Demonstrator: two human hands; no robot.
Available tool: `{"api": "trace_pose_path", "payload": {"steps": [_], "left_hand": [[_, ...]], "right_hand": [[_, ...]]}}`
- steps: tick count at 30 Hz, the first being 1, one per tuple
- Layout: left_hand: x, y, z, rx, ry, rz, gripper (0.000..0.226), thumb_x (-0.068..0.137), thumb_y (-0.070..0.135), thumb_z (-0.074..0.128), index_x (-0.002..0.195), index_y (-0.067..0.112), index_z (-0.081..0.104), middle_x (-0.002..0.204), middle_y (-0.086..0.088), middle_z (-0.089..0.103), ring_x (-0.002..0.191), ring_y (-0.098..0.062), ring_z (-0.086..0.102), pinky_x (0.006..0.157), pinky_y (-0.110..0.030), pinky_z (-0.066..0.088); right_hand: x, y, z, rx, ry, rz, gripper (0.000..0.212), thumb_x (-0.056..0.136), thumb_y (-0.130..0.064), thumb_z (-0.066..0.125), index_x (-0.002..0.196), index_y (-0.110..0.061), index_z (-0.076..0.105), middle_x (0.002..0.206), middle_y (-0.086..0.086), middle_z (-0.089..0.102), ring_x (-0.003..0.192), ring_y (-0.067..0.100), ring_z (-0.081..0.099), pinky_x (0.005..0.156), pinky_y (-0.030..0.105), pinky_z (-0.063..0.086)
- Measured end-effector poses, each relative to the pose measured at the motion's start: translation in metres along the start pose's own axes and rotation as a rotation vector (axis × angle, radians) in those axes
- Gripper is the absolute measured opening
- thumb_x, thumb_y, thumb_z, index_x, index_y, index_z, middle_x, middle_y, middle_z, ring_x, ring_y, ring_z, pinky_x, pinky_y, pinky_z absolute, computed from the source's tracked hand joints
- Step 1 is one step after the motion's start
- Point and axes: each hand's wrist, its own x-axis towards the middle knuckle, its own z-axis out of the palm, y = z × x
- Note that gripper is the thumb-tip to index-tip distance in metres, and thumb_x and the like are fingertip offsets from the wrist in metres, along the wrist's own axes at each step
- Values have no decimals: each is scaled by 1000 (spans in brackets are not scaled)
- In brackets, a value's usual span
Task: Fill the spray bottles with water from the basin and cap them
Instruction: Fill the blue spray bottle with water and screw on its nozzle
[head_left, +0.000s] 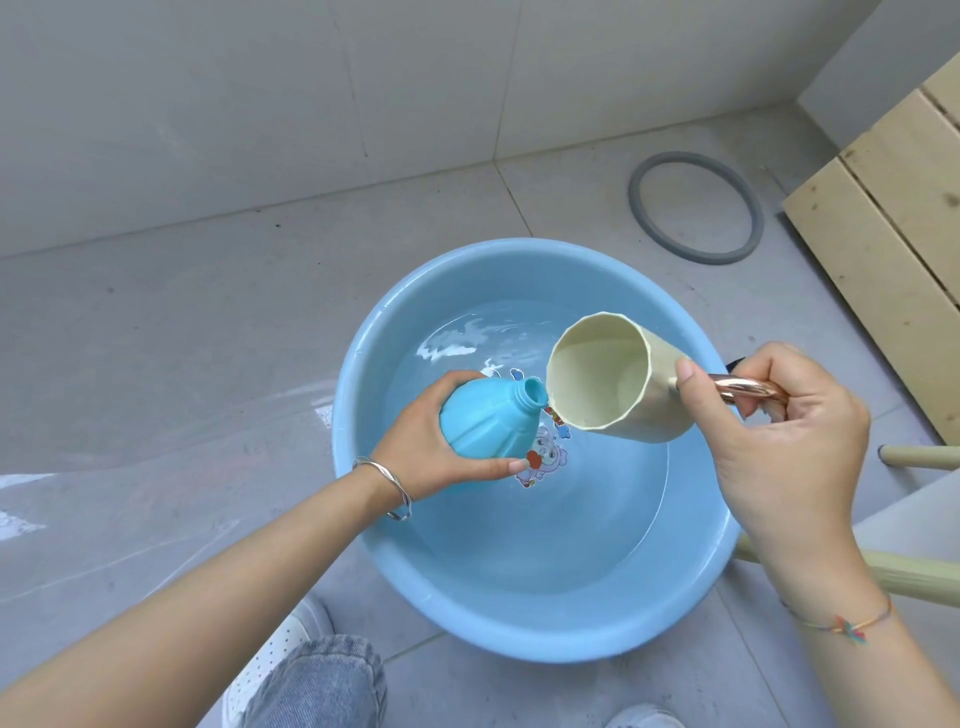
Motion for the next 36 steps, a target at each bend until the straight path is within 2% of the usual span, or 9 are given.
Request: {"api": "trace_pose_path", "payload": {"steps": [4,12,19,22,25,27,31,33,36], "left_hand": [[0,0,0,0,-1,13,85,41,62,83,116,38,52,109,19,61,99,3,60,84,-13,46],[0,-1,1,1,3,8,86,40,62,83,116,40,52,109,21,61,98,5,59,84,-12,46],[0,-2,1,12,10,9,84,40,63,84,115,41,52,109,20,61,100,1,60,88,-19,48],[0,-3,1,19,12,15,84,40,63,84,115,40,52,109,20,61,101,1,59,89,-20,48],[0,-2,1,8,10,14,84,40,62,84,114,40,52,108,20,61,98,4,59,86,-15,47],[0,-1,1,4,11,19,83,41,60,85,114,41,52,107,21,61,97,6,59,83,-11,45],[0,-2,1,11,12,17,82,40,61,84,113,42,52,107,20,61,97,4,59,84,-13,46],[0,-2,1,20,13,15,82,40,62,84,114,42,51,108,20,61,99,2,59,86,-15,46],[0,-2,1,12,14,17,81,41,61,84,112,41,52,106,21,61,97,5,59,83,-10,45]], "right_hand": [[0,-1,0,-51,-5,-65,39,78,-22,71,58,-10,40,65,3,39,62,18,38,58,22,29],[-1,-7,0,-107,3,-145,40,78,-29,67,57,-11,39,68,-1,42,64,12,38,60,23,29],[0,-15,-1,-155,17,-221,38,79,-25,68,59,-18,37,59,-12,38,64,8,37,63,31,28],[1,-18,-1,-180,21,-263,36,80,-23,69,61,-18,39,60,-13,39,64,11,36,66,31,28],[2,-21,-2,-200,21,-290,35,80,-22,69,61,-16,40,60,-13,37,64,20,30,67,31,28],[2,-23,-2,-208,23,-307,36,80,-21,70,61,-16,40,60,-13,36,65,20,29,67,30,27],[3,-25,-2,-231,26,-345,36,81,-20,70,60,-14,41,60,-13,34,64,20,29,66,28,27],[3,-25,-1,-248,32,-360,37,81,-20,70,59,-11,43,59,-9,33,64,21,29,67,28,28],[3,-26,-1,-278,46,-379,37,81,-18,71,57,-7,44,57,-3,33,64,21,29,68,29,27]]}}
